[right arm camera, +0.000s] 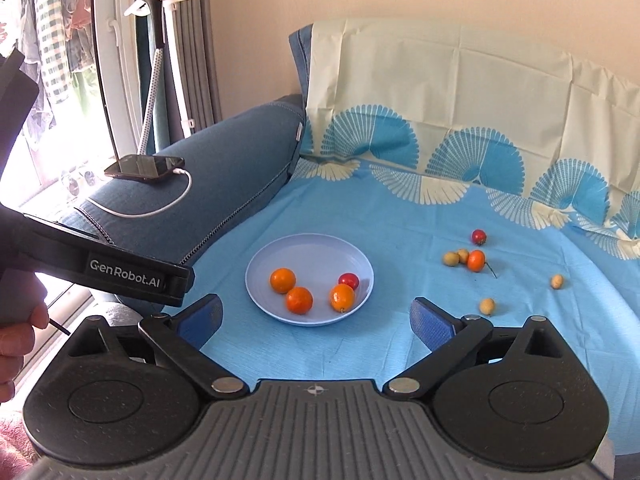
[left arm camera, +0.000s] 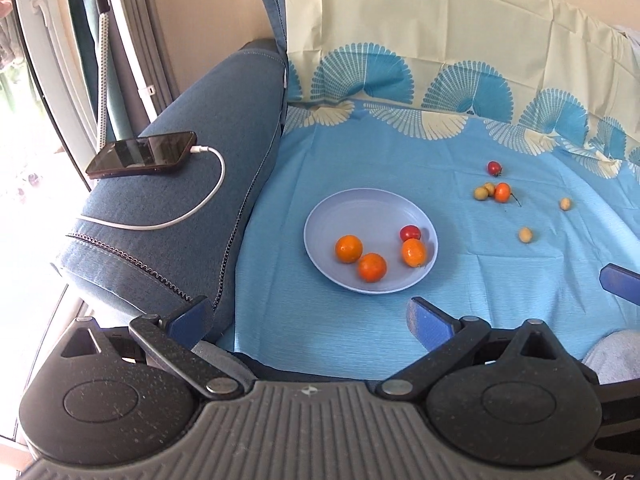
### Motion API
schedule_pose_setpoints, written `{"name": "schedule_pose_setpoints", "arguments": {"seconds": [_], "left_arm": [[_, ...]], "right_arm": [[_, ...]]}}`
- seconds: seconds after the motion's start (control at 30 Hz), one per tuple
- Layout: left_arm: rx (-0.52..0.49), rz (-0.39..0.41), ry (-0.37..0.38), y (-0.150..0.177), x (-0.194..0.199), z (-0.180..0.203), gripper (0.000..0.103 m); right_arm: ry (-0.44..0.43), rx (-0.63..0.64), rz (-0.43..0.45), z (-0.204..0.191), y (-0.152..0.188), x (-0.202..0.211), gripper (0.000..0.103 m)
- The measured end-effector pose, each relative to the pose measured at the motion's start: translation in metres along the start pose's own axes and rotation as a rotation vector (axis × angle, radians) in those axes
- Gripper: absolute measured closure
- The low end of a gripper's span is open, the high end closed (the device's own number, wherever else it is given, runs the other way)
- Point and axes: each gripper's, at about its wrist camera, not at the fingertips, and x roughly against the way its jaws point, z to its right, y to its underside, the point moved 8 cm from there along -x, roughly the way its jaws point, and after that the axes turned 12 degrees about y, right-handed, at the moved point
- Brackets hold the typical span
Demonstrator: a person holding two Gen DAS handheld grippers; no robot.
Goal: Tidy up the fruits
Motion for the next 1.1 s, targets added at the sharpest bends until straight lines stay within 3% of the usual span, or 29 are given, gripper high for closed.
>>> {"name": "schedule_pose_setpoints", "arguments": {"seconds": [0.43,0.8,1.1], "left_arm": [[-0.021,0.023,-0.001,0.003,0.015,0.007,0.000],[0.005,0.055,-0.056,0.004,0.030,-0.002,0.000],[-0.004,0.047,-0.046,0.001,0.028,0.001,0.000]], "right_arm": [[0.007,-0.032,0.037,0.008,0.002,0.017,0.003],[0.008,-0.051,0.082,0.009,-0.003,0.020,0.003],[-0.013,-0.041,0.071,0.007,-0.002,0.015,0.003]]}}
